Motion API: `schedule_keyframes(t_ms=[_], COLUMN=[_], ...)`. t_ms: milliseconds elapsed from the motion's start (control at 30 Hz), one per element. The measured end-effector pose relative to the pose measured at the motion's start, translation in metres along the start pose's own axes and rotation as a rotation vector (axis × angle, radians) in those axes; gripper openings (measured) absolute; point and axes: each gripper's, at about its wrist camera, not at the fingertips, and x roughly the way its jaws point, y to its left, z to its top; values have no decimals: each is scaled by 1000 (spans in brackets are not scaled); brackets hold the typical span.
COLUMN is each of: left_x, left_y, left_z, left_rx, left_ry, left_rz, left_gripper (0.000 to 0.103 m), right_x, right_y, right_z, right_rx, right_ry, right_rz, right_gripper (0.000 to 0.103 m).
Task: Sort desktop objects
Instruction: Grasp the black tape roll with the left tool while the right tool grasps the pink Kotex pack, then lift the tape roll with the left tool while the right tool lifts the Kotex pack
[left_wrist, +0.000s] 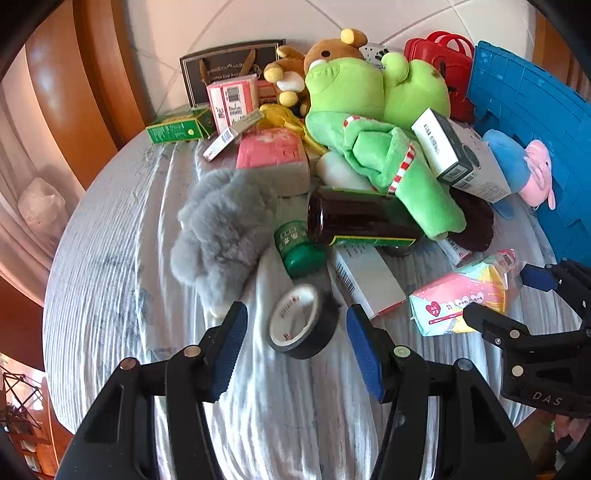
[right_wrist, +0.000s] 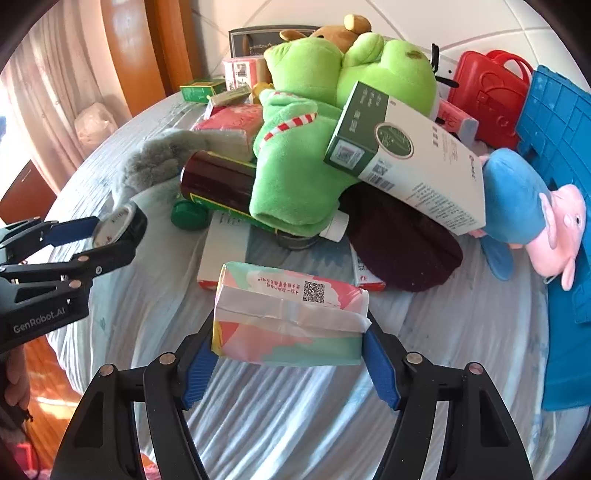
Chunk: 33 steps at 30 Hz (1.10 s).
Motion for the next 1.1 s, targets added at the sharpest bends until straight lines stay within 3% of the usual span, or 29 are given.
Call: schedule_keyframes(t_ms=[33,67,100,233,400,467,533,633,800,1033,1100], left_x=[-6,-11,-14,-19,-7,6,17,33,46,80,80], left_y=[-2,-3,-4,-5,4,13,20,26,12,-18,-17], left_z=[2,5,7,12,6,-2,-12,-22,-22,-12,-14], left_rx=[12,18,22,29,-1,-27,-52,-80,-65,39,43], left_ry=[-22,-33,-35,-46,12,50,70,111,109,121,123], left_rz=[-6,-10,-11,-19,-58,-59,-68,-85,-115,-34,-40], left_gripper=[47,29,23,17,19,40,47,48,50,52,52], right_x=[-4,-9,-15,-32,-41,-38,-32,-21,-7,3,3], right_y=[4,5,6,10,14,15,16,18,17,9,10], right_z=[6,12,16,28,36,31,26,20,14,11,11], right_rx=[-1,-2,-3,-8,-2,5,10,18,15,30,25], right_ry=[-8,-19,-27,-76,-73,-63,-48,-23,5,13,14], right_rz=[-3,-6,-10,-24,-35,-30,-23,-14,-16,-23,-25], right_gripper=[71,71,71,71,71,71,71,71,71,71,71])
